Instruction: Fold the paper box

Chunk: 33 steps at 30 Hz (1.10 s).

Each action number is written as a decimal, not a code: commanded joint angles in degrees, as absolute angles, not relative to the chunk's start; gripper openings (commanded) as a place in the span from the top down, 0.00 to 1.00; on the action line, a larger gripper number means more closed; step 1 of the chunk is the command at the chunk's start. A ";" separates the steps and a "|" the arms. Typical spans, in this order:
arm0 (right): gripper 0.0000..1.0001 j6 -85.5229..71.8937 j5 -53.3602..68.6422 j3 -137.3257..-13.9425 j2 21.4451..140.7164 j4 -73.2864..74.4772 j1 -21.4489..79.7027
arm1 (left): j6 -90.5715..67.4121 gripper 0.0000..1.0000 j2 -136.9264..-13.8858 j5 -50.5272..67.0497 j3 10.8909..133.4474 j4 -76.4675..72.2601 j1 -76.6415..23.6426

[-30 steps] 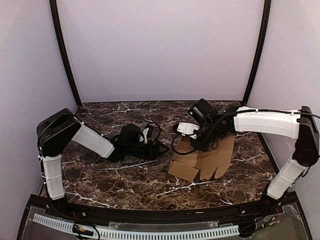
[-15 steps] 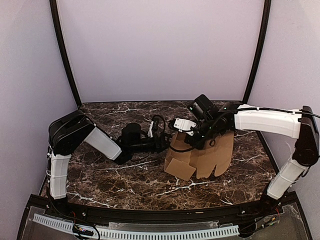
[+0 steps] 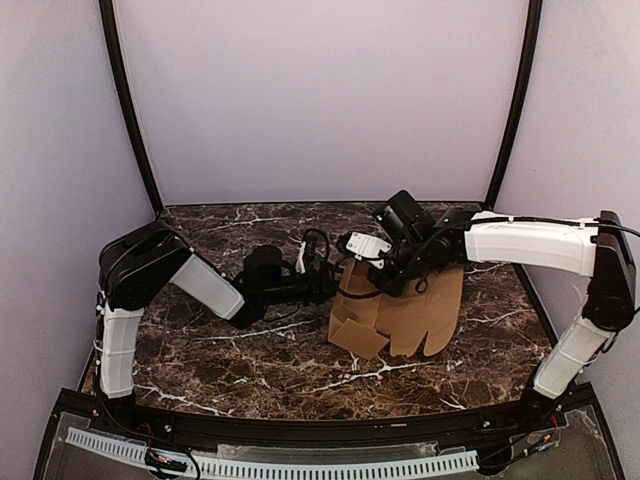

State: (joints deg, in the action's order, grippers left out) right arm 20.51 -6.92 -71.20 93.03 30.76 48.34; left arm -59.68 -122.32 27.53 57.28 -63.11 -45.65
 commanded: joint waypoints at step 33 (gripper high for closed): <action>0.93 21.19 2.40 -67.11 92.77 20.78 47.02 | -63.78 0.40 -122.08 32.10 56.87 -67.68 -46.80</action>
